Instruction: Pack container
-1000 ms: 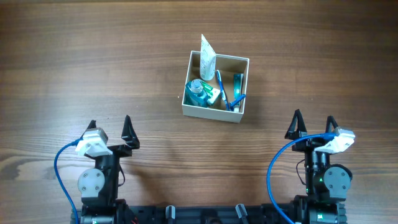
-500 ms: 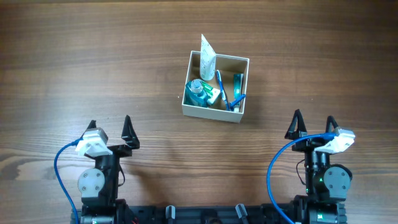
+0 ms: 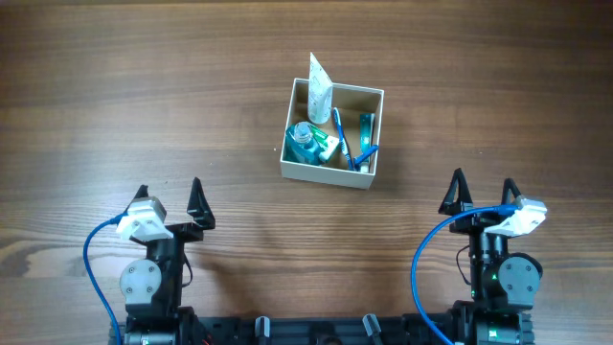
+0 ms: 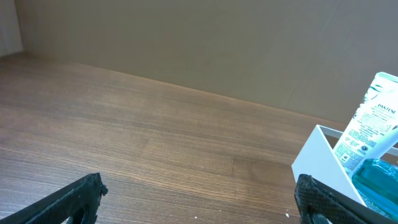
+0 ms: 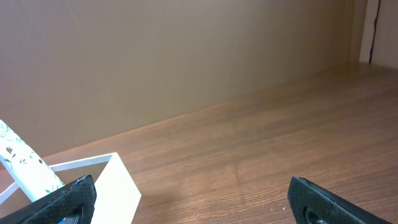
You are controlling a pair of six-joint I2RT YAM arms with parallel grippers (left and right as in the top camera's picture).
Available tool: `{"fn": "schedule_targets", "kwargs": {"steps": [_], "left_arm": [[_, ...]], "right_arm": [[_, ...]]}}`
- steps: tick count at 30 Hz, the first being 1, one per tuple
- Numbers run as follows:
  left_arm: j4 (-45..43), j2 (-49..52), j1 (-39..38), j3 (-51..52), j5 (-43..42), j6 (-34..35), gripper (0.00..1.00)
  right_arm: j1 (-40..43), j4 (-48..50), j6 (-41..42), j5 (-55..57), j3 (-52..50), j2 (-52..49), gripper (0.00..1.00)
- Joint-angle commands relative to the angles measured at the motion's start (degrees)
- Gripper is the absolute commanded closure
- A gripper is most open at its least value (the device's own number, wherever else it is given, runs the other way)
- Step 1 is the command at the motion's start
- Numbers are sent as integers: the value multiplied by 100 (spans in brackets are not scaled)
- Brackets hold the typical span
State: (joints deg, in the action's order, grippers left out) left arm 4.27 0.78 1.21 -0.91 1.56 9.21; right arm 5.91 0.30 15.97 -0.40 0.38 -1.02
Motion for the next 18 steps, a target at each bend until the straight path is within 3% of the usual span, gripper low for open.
{"fn": "schedule_targets", "kwargs": {"steps": [1, 18], "left_arm": [[-17, -61, -33, 55, -111, -111, 0], [-17, -61, -31, 55, -111, -111, 0]], "right_arm": [[-33, 9, -37, 35, -9, -17, 0], [-33, 9, -37, 35, -9, -17, 0]]}}
